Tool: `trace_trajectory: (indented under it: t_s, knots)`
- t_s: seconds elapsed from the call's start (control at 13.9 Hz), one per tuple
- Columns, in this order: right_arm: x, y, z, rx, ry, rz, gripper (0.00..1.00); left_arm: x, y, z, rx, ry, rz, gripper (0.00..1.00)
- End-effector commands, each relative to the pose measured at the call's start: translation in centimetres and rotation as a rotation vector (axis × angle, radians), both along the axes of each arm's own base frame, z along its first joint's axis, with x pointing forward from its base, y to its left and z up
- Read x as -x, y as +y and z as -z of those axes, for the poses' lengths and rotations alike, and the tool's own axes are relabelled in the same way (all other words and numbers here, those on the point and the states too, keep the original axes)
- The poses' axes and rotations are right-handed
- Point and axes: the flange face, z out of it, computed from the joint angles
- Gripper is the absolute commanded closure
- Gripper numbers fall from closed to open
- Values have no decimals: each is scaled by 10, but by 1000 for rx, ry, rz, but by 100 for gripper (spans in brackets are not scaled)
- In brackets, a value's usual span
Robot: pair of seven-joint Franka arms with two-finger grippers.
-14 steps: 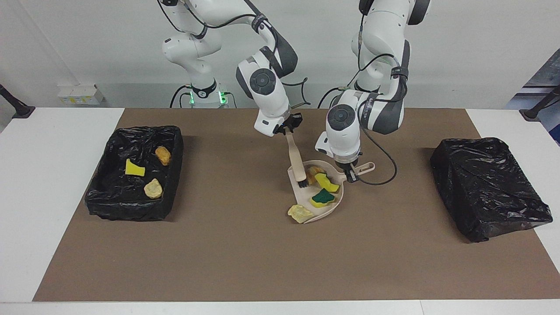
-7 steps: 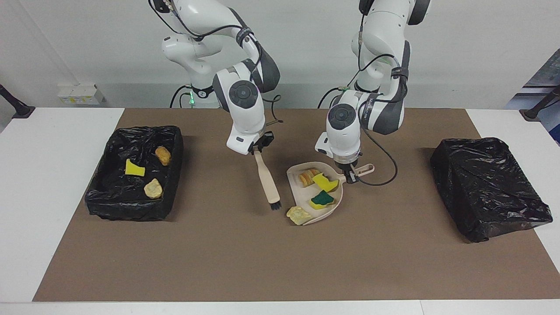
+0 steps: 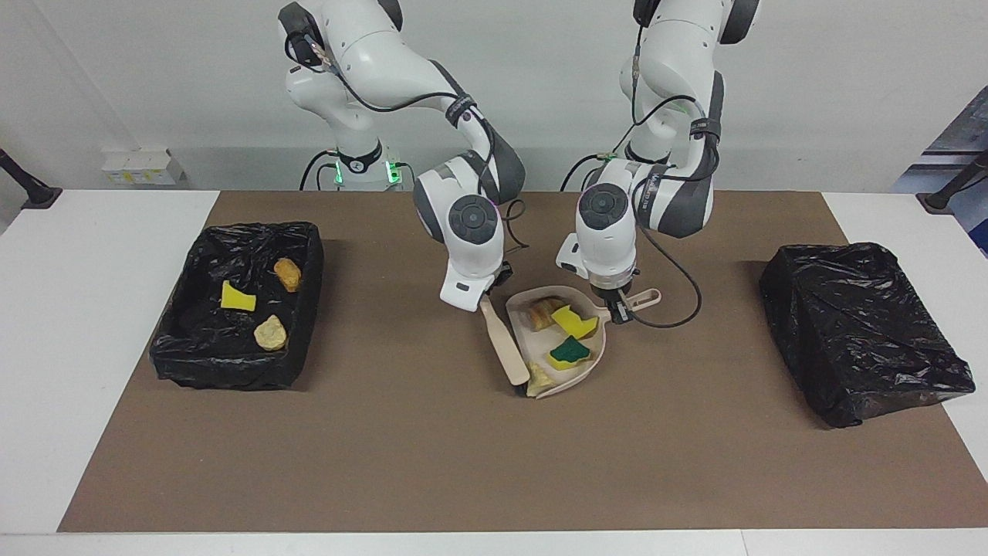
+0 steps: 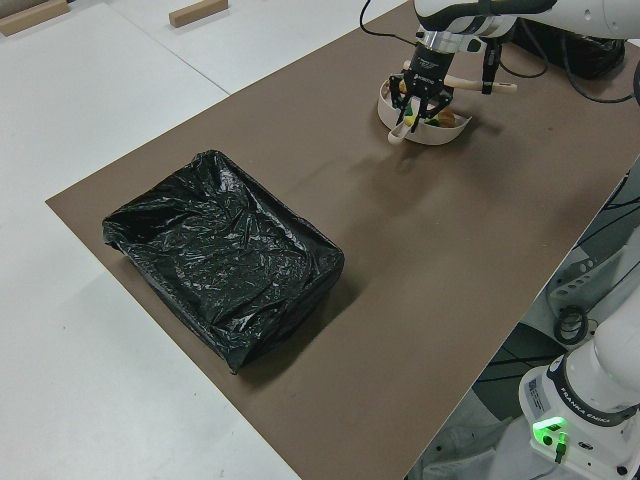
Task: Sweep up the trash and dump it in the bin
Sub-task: 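Push the last pieces into the dustpan with the brush in the right gripper, then tip the dustpan over the bin nearest the left arm while the right gripper withdraws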
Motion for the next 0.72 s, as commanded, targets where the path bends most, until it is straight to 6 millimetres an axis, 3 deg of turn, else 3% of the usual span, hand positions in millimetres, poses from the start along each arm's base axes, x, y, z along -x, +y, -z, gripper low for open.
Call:
trace_trajectory:
  t_s: [0.0, 0.14, 0.29, 0.5, 0.65]
  knots:
    - [29, 25, -14, -30, 40, 0, 100, 6, 5, 5, -11, 22, -11, 100]
    - [37, 30, -15, -16, 52, 33, 100, 6, 5, 5, -12, 24, -9, 100]
    - [36, 22, -16, 5, 70, 34, 100, 6, 6, 2, -8, 30, 29, 100]
    - [31, -15, -41, 46, 107, 68, 100, 11, 12, -6, 4, 44, 121, 100]
    - [27, -41, -65, 58, 114, 101, 100, 17, 29, -22, 12, 42, 126, 100]
